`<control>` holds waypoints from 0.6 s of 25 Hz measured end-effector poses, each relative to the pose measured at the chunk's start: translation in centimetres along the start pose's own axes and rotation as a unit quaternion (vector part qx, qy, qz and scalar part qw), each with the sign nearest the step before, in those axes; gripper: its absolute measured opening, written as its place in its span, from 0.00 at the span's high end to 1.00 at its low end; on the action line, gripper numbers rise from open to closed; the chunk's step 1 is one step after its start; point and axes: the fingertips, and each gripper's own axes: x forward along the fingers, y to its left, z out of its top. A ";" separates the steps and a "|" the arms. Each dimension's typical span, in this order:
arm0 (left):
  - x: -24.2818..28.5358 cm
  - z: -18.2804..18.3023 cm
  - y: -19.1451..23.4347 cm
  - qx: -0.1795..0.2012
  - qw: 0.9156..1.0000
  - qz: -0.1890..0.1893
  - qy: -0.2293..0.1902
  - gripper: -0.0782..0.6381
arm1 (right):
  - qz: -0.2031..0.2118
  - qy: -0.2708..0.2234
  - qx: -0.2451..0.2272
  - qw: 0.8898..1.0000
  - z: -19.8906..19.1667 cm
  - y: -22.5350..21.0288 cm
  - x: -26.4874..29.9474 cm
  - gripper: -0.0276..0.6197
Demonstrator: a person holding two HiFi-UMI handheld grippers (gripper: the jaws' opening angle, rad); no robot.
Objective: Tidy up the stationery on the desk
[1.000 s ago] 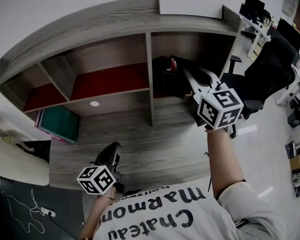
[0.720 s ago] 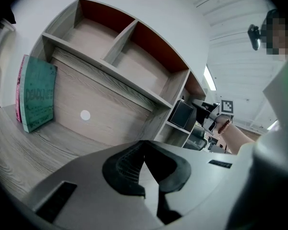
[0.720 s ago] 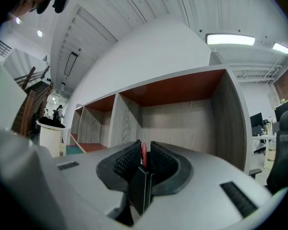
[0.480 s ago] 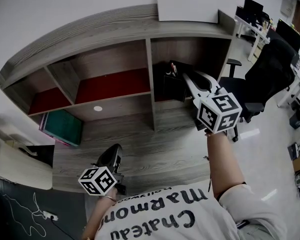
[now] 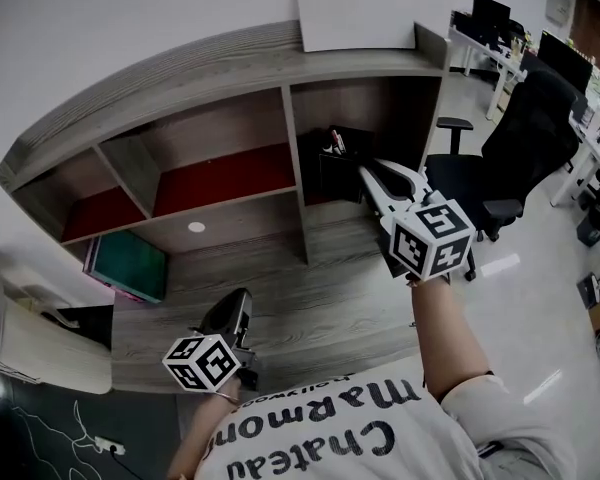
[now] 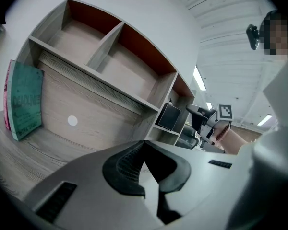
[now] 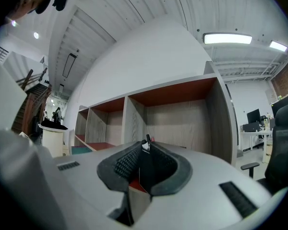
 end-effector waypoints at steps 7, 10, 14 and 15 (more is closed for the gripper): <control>-0.3 -0.2 -1.5 -0.002 0.999 -0.032 0.004 0.87 | 0.002 0.031 0.041 0.999 -3.2 2.5 -1.7 0.87; -0.6 -0.4 -2.1 -0.004 0.999 -0.046 0.006 0.87 | 0.005 0.053 0.038 0.998 -4.5 4.2 -2.6 0.87; -1.3 0.0 -2.4 -0.003 0.998 -0.063 0.007 0.87 | 0.003 0.073 0.034 0.997 -5.6 6.4 -3.8 0.89; -1.5 0.1 -2.4 -0.004 0.998 -0.066 0.008 0.87 | 0.002 0.079 0.033 0.996 -5.9 6.9 -4.1 0.89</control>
